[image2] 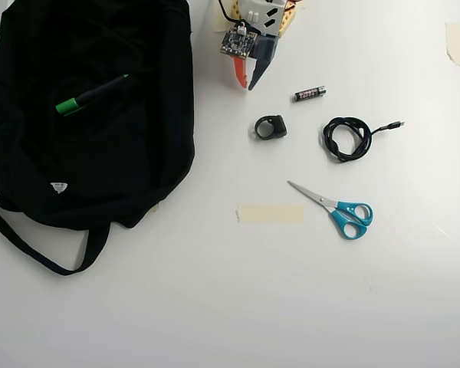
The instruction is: Put the green marker into the black bag
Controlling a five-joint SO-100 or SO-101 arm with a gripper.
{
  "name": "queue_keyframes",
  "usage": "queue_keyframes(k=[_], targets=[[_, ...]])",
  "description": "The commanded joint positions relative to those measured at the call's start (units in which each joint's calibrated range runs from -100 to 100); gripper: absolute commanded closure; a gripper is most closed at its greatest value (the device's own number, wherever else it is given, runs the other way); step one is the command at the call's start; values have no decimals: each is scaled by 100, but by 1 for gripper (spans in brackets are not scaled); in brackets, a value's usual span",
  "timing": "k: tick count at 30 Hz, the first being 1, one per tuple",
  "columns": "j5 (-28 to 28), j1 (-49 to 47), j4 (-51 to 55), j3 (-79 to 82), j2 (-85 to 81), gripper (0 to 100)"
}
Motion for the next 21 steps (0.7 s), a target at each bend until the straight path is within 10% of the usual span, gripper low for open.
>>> queue_keyframes(k=[1,21], targets=[[18,-34,369,95,-116,98],[23,-168,481,86,-349,98]])
